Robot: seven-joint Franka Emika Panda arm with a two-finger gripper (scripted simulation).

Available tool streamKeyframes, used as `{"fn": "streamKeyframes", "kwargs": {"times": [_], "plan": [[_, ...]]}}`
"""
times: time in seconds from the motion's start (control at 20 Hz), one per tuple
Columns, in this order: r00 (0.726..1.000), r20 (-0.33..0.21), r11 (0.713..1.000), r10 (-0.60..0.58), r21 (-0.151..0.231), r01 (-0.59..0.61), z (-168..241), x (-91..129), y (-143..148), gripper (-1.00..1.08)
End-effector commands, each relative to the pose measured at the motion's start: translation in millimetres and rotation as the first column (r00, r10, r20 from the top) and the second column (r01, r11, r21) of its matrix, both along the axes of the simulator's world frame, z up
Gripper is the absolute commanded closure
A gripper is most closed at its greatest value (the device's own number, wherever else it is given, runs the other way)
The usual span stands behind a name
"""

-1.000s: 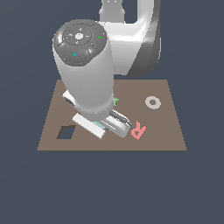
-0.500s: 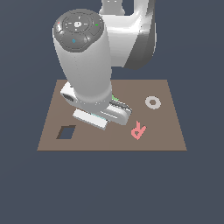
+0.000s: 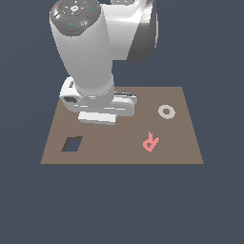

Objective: Insert a designated object into the corresponding slot on a board.

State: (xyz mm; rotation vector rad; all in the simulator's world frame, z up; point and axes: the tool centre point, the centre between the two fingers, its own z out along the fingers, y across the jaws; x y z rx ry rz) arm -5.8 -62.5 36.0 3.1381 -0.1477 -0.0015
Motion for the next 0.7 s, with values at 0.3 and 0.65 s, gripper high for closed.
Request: {"fn": "streamKeyframes", "kwargs": {"times": [0.3, 0.65], "plan": [[0.969, 0.0, 0.969, 0.249, -0.001, -0.249, 3, -25, -24, 1.08], [0.927, -0.001, 0.927, 0.374, -0.001, -0.374, 4, -35, -40, 1.08]]}}
